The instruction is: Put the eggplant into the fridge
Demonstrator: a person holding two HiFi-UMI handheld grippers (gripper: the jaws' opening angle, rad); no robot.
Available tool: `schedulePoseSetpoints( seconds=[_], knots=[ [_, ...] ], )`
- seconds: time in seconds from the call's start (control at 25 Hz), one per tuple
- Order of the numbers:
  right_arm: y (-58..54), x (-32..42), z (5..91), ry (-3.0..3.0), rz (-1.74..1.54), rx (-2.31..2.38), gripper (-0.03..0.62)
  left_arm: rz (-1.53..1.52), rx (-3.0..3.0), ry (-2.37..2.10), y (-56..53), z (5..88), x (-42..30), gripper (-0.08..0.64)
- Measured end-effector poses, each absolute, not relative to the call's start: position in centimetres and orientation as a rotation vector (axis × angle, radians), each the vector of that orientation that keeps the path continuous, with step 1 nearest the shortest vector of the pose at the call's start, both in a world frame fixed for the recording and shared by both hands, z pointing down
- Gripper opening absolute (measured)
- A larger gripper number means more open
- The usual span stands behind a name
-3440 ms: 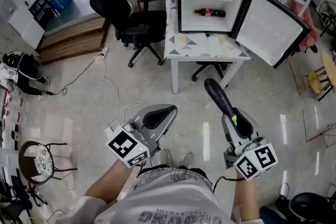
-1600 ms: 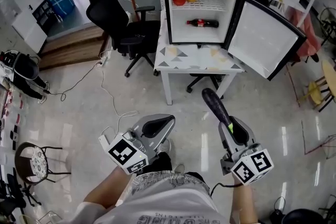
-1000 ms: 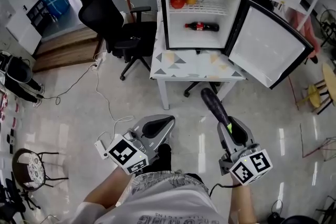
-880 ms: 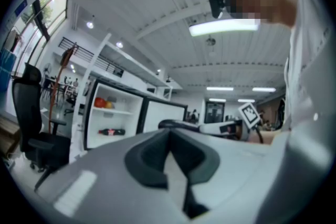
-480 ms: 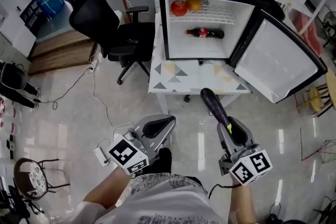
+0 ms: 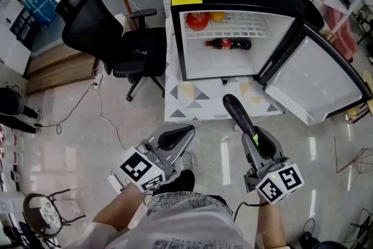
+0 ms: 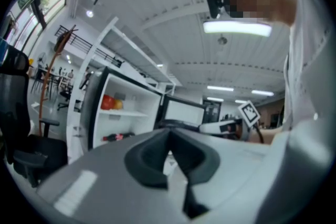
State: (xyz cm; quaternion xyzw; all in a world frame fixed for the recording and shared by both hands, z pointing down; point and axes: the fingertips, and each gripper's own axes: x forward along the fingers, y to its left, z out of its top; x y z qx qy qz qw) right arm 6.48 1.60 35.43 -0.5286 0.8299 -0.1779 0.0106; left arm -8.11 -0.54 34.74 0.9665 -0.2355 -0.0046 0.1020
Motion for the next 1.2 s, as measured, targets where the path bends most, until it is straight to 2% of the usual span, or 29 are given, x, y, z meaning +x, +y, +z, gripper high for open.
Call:
schedulePoseSetpoints(
  seconds=[0.52,1.2],
  knots=[
    [-7.2,5.1,34.6,2.544,-0.539,-1.749,0.127,-0.005,2.89,-0.6,-9.9,34.3,-9.2,0.008],
    [-11.4,5.8,34.4,2.507,-0.488,-1.821,0.127,0.019,2.915,-0.573,-15.2,34.8,-8.9,0.008]
  ],
)
